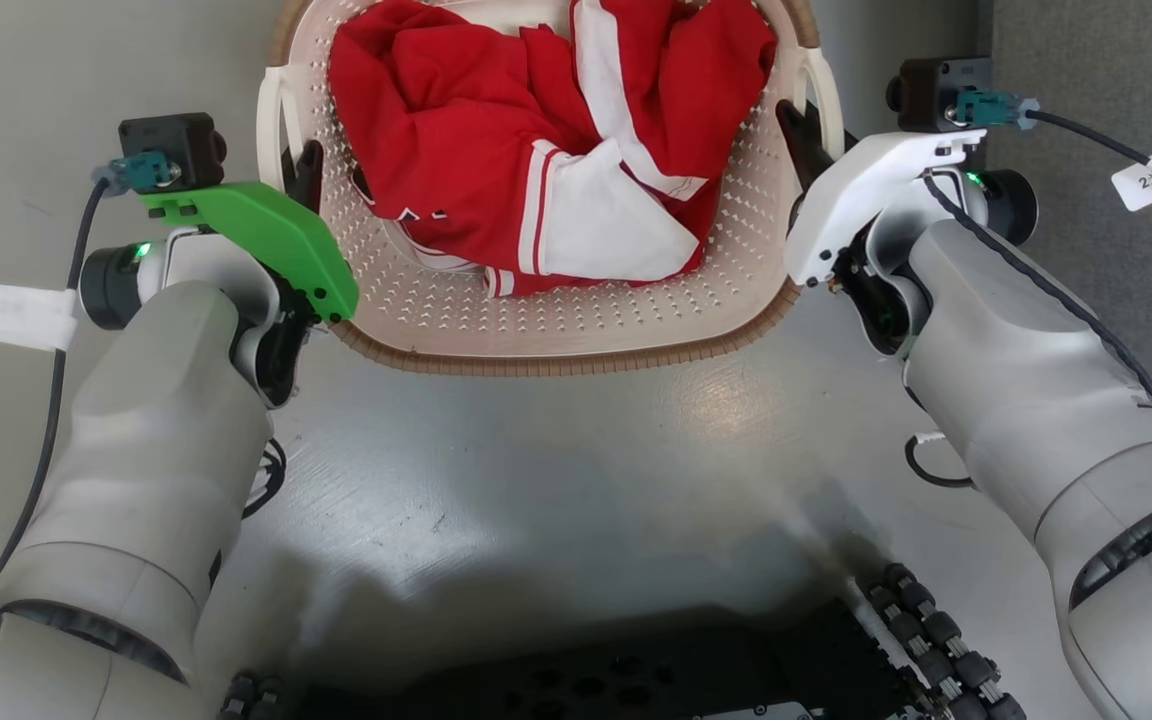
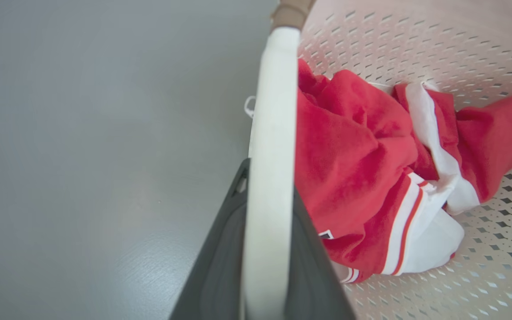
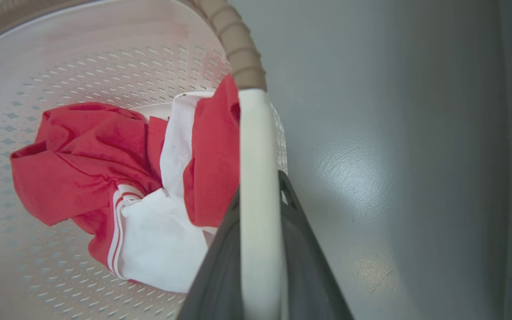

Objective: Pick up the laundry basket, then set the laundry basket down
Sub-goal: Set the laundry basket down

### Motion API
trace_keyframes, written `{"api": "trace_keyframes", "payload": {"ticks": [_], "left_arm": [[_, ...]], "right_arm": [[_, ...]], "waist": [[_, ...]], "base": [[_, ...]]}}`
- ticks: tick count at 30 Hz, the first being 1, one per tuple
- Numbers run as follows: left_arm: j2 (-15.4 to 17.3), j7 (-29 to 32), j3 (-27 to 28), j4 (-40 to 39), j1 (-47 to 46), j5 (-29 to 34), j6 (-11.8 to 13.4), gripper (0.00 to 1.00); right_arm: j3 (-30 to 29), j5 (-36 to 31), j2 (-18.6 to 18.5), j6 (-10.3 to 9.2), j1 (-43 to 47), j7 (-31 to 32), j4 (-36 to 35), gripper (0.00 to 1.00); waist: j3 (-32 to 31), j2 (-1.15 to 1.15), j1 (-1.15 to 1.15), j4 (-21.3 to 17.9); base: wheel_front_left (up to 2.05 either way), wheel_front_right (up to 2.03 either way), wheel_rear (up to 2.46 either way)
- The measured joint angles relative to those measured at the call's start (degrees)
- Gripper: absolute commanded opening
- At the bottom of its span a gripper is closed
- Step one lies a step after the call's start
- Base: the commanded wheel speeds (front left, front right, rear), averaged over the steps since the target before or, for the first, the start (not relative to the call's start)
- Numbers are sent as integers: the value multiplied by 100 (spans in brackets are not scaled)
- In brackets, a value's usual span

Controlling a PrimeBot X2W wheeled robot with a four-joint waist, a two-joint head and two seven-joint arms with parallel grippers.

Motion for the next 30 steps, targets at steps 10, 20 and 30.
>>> {"api": "trace_keyframes", "payload": {"ticks": [10, 20, 30], "left_arm": [[-15, -44, -44, 44, -9, 5, -1, 100], [-44, -66, -53, 167, -49, 3, -2, 100], [-49, -111, -130, 258, -43, 3, -7, 100]], "right_arm": [[41, 45, 4, 21, -13, -32, 85, 100], [68, 71, 46, 41, -21, -57, 176, 100], [118, 124, 46, 40, -20, -75, 243, 100]], "waist": [[30, 0, -1, 16], [3, 0, -1, 17], [-184, 0, -1, -1]], "base": [[0, 0, 0], [0, 0, 0], [0, 0, 0]]}}
